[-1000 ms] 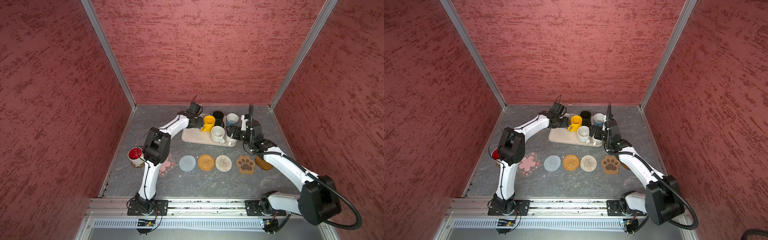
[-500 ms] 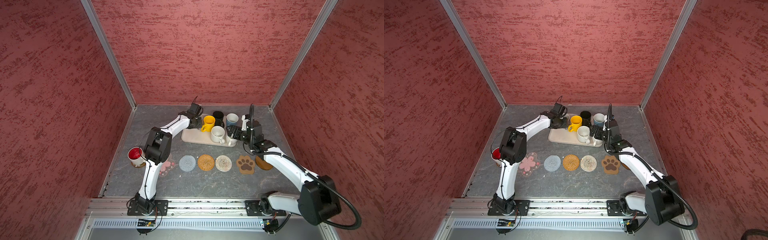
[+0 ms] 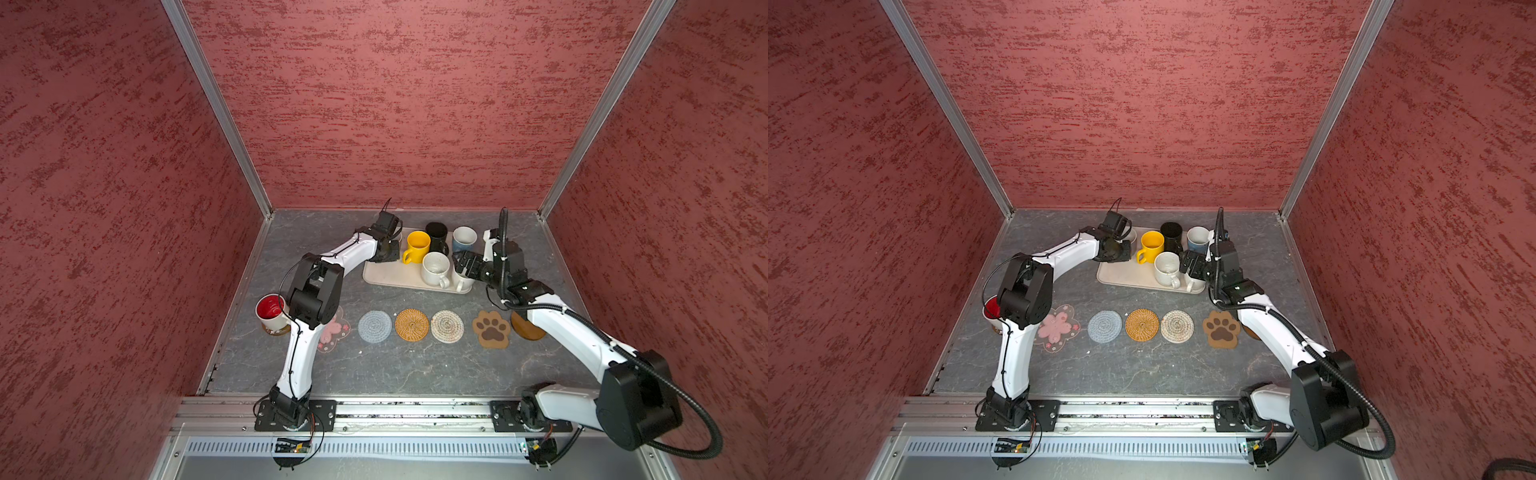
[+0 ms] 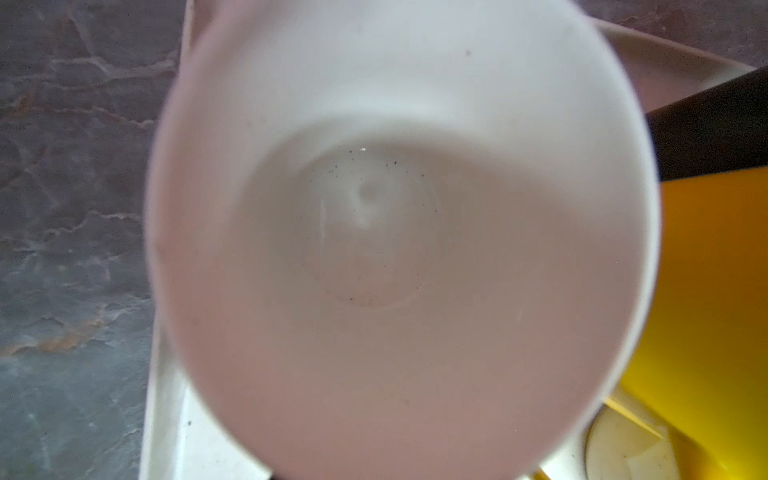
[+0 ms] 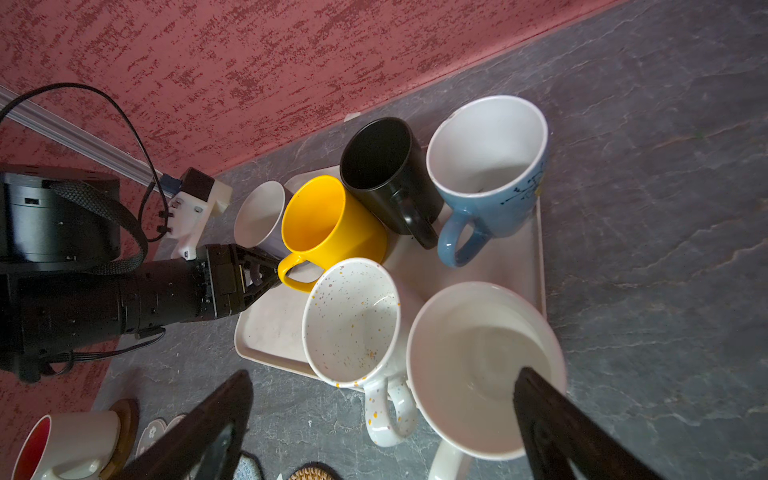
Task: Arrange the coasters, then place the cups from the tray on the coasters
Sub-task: 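Lower the left gripper and grasp the lavender mug's rim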
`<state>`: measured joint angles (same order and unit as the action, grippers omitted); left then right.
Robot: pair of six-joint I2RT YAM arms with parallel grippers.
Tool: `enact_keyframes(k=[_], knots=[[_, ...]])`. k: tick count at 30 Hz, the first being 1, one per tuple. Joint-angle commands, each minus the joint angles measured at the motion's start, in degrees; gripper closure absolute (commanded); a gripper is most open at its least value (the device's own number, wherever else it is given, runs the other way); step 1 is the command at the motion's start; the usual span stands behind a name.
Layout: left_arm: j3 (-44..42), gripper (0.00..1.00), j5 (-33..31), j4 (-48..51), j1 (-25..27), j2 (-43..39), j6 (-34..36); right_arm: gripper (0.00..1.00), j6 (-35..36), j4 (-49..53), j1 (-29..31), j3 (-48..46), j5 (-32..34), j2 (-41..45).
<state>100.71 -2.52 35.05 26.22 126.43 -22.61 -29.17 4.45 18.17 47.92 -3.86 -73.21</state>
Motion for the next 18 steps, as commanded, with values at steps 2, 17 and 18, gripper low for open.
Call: enact_keyframes(k=[2,17,18], knots=[[0.66,0.65,-1.17,0.08,-0.51,-1.22,0.36,0.01,-0.46,-1.72,-0.43,-0.46,-0.54,-0.61],[2.09,0.87,-2.17,1.58,-0.64,0.42,1.69,0.02,-0.47,-2.07,-0.44,-0.29,-0.89,-1.28],[2.05,0.89,-2.14,1.73,-0.69,0.4,1.77,0.02,-0.45,-2.07,-0.46,-0.28,-0.96,-1.36]])
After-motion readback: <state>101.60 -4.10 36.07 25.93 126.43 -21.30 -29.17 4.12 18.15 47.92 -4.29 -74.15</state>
